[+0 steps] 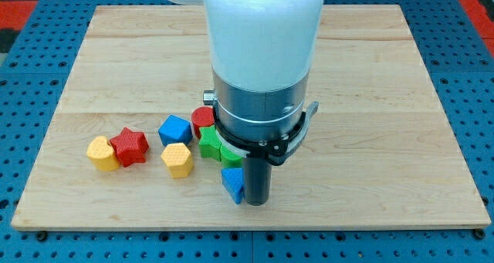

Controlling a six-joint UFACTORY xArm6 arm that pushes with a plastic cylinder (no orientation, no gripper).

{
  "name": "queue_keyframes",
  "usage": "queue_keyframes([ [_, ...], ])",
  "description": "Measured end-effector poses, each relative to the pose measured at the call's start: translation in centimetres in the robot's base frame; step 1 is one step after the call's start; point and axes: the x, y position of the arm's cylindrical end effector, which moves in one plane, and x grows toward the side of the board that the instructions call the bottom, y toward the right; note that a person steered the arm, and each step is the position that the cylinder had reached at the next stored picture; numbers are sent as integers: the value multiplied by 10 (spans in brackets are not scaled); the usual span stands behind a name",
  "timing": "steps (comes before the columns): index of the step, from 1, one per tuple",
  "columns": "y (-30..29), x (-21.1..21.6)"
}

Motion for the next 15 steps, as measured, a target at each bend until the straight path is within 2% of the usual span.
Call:
queue_keyframes([
  [1,-3,-2],
  [2,4,29],
  [3,-24,34],
  [6,-25,0],
  [7,-32,34],
  [8,-42,34],
  [9,-19,34],
  [10,44,26],
  [11,91,-27],
  [12,104,-73],
  [13,58,-89],
  [14,5,-89],
  [15,-7,-88],
])
